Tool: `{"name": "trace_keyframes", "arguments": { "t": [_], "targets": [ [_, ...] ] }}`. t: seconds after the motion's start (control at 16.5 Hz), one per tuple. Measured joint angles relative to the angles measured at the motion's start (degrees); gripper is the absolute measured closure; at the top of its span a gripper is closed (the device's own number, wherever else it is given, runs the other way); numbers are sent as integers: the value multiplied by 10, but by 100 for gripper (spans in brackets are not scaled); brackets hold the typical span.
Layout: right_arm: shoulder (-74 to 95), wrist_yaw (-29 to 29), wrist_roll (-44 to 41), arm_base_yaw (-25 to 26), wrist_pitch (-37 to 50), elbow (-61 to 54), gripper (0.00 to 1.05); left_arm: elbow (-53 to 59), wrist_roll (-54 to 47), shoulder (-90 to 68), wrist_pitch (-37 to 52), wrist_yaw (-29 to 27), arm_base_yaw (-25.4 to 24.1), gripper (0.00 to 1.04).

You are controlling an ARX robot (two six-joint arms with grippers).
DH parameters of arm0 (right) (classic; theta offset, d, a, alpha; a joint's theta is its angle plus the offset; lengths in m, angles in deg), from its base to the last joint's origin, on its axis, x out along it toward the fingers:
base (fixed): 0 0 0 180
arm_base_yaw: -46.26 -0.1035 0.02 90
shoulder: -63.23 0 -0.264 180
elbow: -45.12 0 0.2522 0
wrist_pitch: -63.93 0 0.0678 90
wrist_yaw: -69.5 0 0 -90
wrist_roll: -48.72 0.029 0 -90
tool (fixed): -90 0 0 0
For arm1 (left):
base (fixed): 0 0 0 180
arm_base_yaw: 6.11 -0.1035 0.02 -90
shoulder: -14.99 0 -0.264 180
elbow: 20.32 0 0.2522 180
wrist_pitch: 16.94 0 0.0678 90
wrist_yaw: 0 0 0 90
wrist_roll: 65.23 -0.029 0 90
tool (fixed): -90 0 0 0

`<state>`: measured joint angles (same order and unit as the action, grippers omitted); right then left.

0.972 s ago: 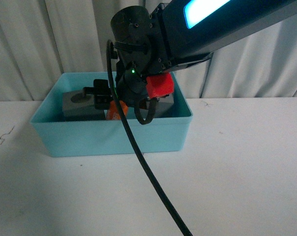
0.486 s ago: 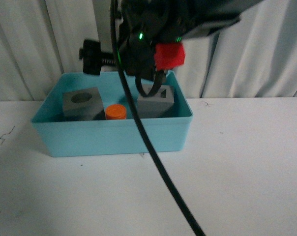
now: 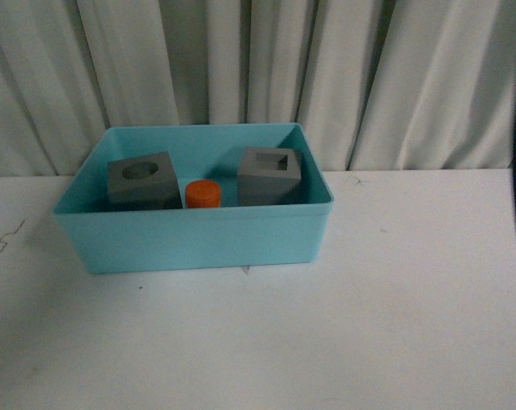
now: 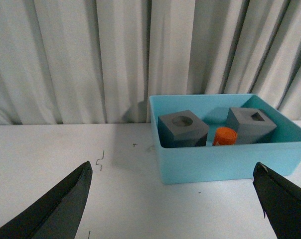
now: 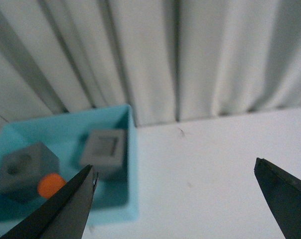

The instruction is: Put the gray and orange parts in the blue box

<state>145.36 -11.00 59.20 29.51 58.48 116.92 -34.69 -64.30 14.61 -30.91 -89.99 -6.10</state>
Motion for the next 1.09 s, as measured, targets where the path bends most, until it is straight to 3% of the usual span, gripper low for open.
{"name": "trace_keyframes", "arguments": {
  "t": [0.12, 0.3, 0.36, 0.43, 0.49, 0.55, 0.79, 1.03, 1.09],
  "targets": [
    [-173, 74, 33, 1, -73, -170, 6, 0, 0, 0, 0, 0, 0, 7],
    [-355, 192, 177, -111, -238, -326, 6, 0, 0, 0, 0, 0, 0, 7],
    [-367, 173, 167, -104, -79, -377, 14, 0, 0, 0, 0, 0, 0, 7],
    [-404, 149, 103, -78, 51, -432, 25, 0, 0, 0, 0, -2, 0, 7],
    [-441, 126, 29, -50, 145, -485, 37, 0, 0, 0, 0, -2, 0, 7],
    [-461, 106, -26, -27, 184, -502, 48, 0, 0, 0, 0, -1, 0, 7],
    [-546, 25, -93, 49, 140, -535, 99, 0, 0, 0, 0, 0, 0, 7],
    [-610, -22, -101, 96, 100, -553, 103, 0, 0, 0, 0, 0, 0, 7],
    [-628, -59, -101, 123, 83, -556, 103, 0, 0, 0, 0, 0, 0, 7]
  ]
}}
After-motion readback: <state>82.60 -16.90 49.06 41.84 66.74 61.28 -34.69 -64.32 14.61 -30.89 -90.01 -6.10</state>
